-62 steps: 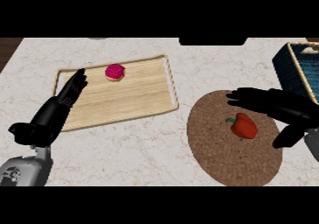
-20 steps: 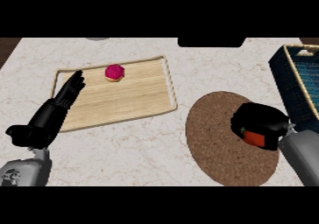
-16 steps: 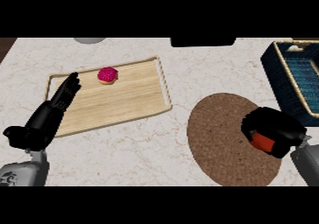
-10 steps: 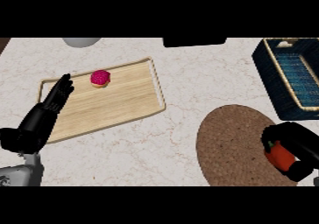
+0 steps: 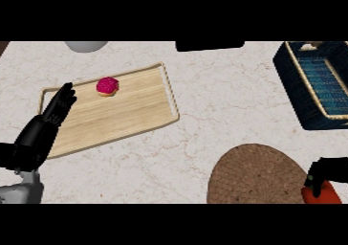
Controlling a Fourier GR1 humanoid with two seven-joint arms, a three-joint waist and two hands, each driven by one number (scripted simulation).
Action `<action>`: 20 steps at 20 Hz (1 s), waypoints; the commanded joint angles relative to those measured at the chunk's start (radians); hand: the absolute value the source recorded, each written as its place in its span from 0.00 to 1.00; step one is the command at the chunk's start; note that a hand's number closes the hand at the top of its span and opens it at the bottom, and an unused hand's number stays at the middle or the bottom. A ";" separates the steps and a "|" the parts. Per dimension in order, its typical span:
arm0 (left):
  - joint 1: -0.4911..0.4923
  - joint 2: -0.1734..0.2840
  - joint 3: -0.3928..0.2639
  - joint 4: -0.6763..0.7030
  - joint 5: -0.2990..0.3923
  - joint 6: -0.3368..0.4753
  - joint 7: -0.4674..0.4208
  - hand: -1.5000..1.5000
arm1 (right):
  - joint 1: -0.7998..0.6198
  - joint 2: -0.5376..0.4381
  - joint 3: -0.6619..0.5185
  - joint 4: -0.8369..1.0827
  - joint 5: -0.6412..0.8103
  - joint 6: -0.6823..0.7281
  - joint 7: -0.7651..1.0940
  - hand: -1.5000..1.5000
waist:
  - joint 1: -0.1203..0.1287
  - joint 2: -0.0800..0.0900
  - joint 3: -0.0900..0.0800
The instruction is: Pick the bell pepper from the placemat and place it in the basket
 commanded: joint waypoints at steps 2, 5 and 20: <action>-0.004 0.000 0.003 0.003 0.000 0.002 0.003 0.50 | 0.107 0.074 -0.148 -0.277 -0.279 0.108 0.122 1.00 | -0.009 0.001 -0.001; 0.013 -0.010 -0.011 0.000 -0.002 -0.008 -0.029 0.50 | 0.142 0.045 -0.288 -0.394 -0.462 0.175 0.256 1.00 | 0.019 0.008 -0.001; -0.098 -0.031 -0.051 0.034 -0.016 -0.022 0.014 0.50 | -0.157 -0.412 -0.598 -0.417 -1.026 -0.103 1.046 1.00 | 0.106 0.026 0.003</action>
